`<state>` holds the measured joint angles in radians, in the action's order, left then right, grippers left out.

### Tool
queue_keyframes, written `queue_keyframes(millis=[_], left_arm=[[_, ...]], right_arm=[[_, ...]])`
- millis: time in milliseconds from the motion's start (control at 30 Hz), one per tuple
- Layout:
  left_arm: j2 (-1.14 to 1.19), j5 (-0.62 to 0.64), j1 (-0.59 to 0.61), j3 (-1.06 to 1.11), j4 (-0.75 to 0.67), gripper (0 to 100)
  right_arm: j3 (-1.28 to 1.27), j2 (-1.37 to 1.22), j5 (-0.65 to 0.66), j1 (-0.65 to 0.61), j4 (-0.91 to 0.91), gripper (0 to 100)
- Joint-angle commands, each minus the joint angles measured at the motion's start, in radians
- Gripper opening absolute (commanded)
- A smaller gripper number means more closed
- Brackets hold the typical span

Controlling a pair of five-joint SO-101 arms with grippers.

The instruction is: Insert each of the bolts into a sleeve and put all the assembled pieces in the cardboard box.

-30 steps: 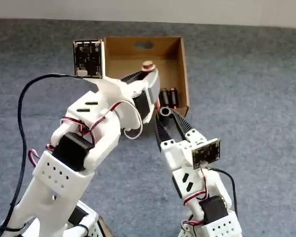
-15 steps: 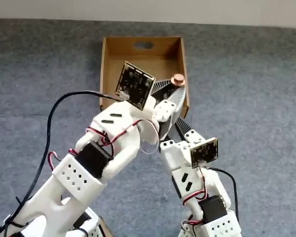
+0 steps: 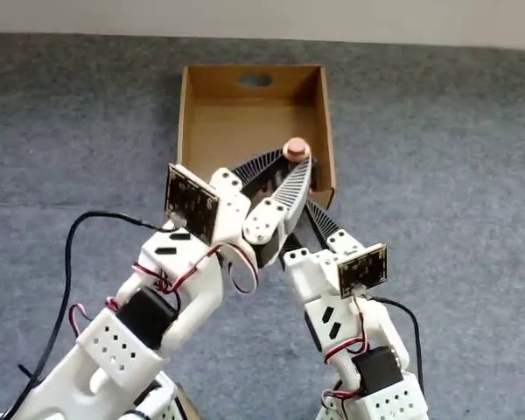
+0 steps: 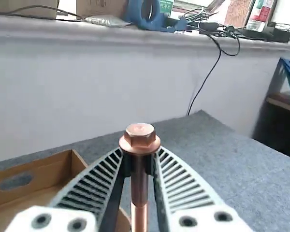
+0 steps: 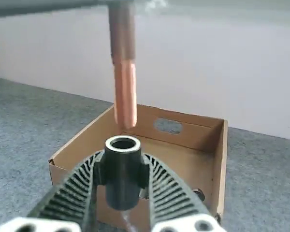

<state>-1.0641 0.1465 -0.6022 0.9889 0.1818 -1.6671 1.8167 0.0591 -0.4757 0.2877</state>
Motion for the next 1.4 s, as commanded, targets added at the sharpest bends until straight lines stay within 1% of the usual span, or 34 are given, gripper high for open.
queue_keyframes(millis=[0, 233, 433, 733, 900, 1133, 1267, 1367], left_arm=[[-0.024, -0.006, 0.021, -0.004, -0.044, 1], [0.004, 0.002, 0.085, 0.002, -0.041, 1], [-0.001, 0.003, 0.047, 0.002, -0.04, 1], [-0.002, 0.005, 0.038, 0.039, -0.038, 1], [-0.004, 0.098, 0.036, 0.039, -0.038, 1], [-0.004, 0.101, 0.035, 0.039, -0.04, 1], [-0.004, 0.101, -0.004, 0.044, -0.038, 1], [-0.004, 0.101, -0.024, 0.039, -0.005, 1]], right_arm=[[-0.002, 0.012, -0.009, -0.008, -0.025, 0.5], [-0.004, 0.012, -0.009, -0.008, -0.025, 0.5], [-0.005, 0.012, -0.009, -0.008, -0.025, 0.5], [-0.008, 0.012, -0.009, -0.008, -0.025, 0.5], [-0.008, 0.012, -0.009, -0.008, -0.025, 0.5], [-0.008, 0.012, -0.009, -0.008, -0.025, 0.5], [-0.008, 0.012, -0.009, -0.008, -0.025, 0.5], [-0.01, 0.012, -0.009, -0.008, -0.025, 0.5]])
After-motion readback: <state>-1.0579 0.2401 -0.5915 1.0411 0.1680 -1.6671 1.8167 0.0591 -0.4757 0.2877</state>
